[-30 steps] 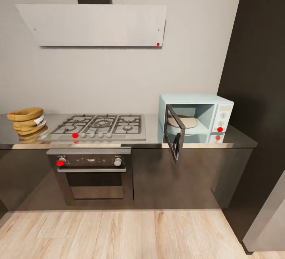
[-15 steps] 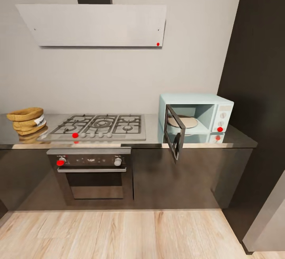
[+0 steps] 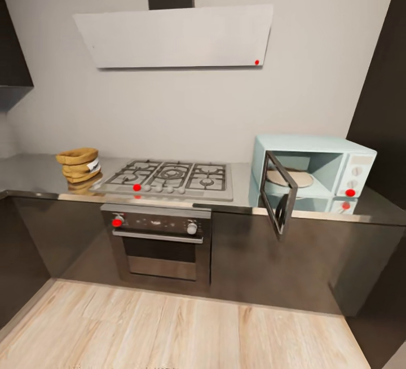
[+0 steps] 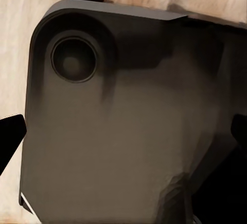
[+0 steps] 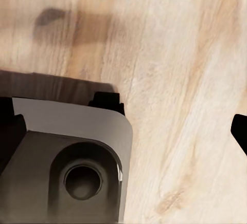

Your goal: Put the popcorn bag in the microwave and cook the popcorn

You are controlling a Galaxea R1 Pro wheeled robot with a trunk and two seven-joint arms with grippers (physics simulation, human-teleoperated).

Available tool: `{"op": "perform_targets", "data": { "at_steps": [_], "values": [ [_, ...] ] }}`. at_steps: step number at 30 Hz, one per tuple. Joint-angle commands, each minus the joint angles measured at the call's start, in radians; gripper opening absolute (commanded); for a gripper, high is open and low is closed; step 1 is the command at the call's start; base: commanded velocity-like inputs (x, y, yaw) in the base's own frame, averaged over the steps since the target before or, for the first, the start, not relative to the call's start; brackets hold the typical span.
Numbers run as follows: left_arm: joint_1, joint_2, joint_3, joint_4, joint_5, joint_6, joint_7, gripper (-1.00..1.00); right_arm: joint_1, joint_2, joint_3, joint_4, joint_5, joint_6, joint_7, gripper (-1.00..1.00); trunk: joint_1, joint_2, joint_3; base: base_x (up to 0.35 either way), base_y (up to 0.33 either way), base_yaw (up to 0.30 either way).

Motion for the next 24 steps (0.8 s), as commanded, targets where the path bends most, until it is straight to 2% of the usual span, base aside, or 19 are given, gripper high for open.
{"op": "perform_targets", "data": {
  "at_steps": [1,4,6,24],
  "values": [
    [0.000,0.000,0.001,0.000,0.006,-0.002,0.001,1.00,0.004,0.002,-0.009,0.003,0.008,-0.006,0.001,1.00,0.000,0.000,-0.001,0.000,0.000,0.299],
    [0.000,0.001,0.001,0.000,0.006,-0.002,0.001,1.00,0.015,0.007,-0.008,0.003,0.040,-0.009,-0.007,1.00,0.000,0.000,-0.001,0.000,0.000,0.300],
    [0.000,0.001,0.001,0.000,0.006,-0.002,0.002,1.00,0.016,0.008,-0.008,0.004,0.046,-0.009,-0.013,1.00,0.000,0.000,-0.001,0.000,0.000,0.300],
    [0.000,0.001,-0.001,0.000,0.028,-0.003,0.002,1.00,0.016,0.006,-0.010,0.003,0.045,-0.019,-0.069,1.00,0.000,0.000,-0.001,0.000,0.000,0.300]
  ]
}}
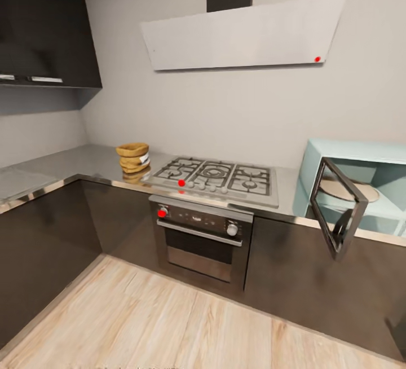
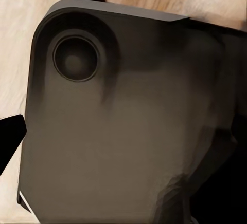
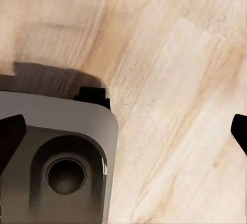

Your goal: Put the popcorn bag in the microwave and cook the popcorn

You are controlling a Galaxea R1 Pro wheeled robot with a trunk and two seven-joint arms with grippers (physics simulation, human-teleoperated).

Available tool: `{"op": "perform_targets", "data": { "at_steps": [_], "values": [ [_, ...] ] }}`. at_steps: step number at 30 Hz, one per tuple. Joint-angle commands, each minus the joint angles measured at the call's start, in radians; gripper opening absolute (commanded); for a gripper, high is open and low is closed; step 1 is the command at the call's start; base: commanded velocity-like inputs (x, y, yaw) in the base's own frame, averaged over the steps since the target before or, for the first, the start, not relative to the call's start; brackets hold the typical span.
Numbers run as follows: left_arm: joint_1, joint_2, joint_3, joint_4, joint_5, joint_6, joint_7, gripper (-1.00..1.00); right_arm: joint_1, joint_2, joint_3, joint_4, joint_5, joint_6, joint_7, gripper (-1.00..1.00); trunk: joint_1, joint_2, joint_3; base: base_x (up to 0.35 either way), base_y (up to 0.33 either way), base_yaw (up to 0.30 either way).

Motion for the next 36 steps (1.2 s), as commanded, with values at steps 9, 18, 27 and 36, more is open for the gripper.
{"op": "perform_targets", "data": {
  "at_steps": [9,18,27,36],
  "values": [
    [0.000,-0.001,0.000,-0.001,0.006,-0.002,0.001,1.00,-0.001,-0.001,-0.008,0.003,0.011,-0.005,-0.001,1.00,0.000,0.000,-0.001,0.000,0.000,0.300],
    [0.000,-0.001,0.001,-0.002,0.006,-0.002,0.000,1.00,-0.001,0.000,-0.008,0.003,0.011,-0.005,-0.002,1.00,0.000,0.000,-0.001,0.000,0.000,0.300],
    [0.000,-0.001,0.002,-0.002,0.006,-0.002,0.000,1.00,-0.001,0.000,-0.008,0.003,0.011,-0.005,-0.002,1.00,0.000,0.000,-0.001,0.000,0.000,0.300],
    [0.000,-0.002,0.001,-0.002,0.006,-0.002,0.000,1.00,-0.001,0.000,-0.008,0.003,0.011,-0.005,-0.001,1.00,0.000,0.000,-0.001,0.000,0.000,0.300]
  ]
}}
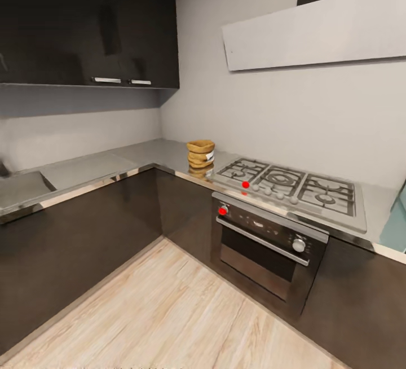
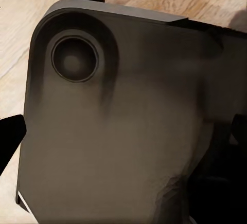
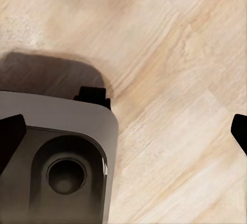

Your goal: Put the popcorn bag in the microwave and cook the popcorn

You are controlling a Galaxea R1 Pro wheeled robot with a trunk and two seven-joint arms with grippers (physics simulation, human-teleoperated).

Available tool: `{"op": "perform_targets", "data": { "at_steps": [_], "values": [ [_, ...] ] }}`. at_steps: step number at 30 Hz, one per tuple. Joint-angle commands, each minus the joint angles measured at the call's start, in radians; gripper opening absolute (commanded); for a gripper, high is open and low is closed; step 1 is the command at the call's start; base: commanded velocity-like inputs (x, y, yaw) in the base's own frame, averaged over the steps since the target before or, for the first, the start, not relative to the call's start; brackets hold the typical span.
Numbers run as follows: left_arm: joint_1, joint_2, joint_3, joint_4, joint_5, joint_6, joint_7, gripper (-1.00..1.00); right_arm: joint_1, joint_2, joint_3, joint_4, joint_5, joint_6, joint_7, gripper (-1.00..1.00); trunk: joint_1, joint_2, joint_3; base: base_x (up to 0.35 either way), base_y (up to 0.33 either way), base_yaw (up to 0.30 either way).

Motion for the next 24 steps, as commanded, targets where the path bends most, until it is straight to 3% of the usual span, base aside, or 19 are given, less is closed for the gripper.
{"op": "perform_targets", "data": {
  "at_steps": [1,24],
  "values": [
    [0.000,0.000,0.001,-0.001,0.006,-0.002,0.000,1.00,-0.001,0.000,-0.008,0.003,0.009,-0.006,-0.002,1.00,0.000,0.000,-0.001,0.000,0.000,0.300],
    [0.000,0.002,0.000,-0.001,0.006,-0.002,0.001,1.00,-0.001,-0.002,-0.008,0.003,0.010,-0.005,-0.001,1.00,0.000,0.000,-0.001,0.000,0.000,0.300]
  ]
}}
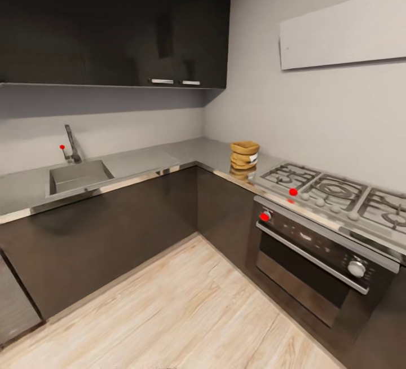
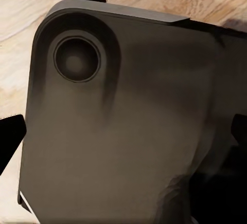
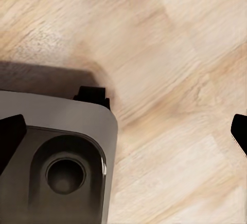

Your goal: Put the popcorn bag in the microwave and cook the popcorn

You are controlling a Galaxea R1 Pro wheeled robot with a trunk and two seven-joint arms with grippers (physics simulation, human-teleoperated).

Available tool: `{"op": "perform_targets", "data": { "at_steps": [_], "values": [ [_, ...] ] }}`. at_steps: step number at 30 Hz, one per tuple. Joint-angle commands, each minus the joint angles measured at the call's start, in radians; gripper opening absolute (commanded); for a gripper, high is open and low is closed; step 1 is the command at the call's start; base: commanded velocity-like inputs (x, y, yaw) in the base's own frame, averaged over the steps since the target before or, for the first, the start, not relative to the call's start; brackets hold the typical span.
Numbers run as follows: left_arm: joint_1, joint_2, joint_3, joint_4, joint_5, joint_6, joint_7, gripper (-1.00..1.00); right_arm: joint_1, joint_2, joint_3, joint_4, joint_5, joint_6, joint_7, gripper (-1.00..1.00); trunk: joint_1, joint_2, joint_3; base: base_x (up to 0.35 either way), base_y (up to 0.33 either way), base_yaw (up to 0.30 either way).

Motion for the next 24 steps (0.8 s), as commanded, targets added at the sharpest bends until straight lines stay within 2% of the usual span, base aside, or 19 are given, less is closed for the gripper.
{"op": "perform_targets", "data": {
  "at_steps": [1,17,24],
  "values": [
    [0.000,0.000,0.000,-0.001,0.006,-0.002,0.001,1.00,-0.001,0.000,-0.008,0.003,0.010,-0.005,-0.001,1.00,0.000,0.000,-0.001,0.000,0.000,0.300],
    [0.000,0.001,0.000,-0.001,0.006,-0.001,0.000,1.00,-0.001,0.000,-0.007,0.004,0.013,-0.004,0.014,1.00,0.000,0.000,-0.001,0.001,0.000,0.299],
    [0.000,0.003,-0.003,0.001,0.006,0.006,-0.010,1.00,-0.001,-0.005,-0.008,0.003,0.012,-0.007,0.015,1.00,0.000,0.000,-0.001,0.190,0.163,0.071]
  ]
}}
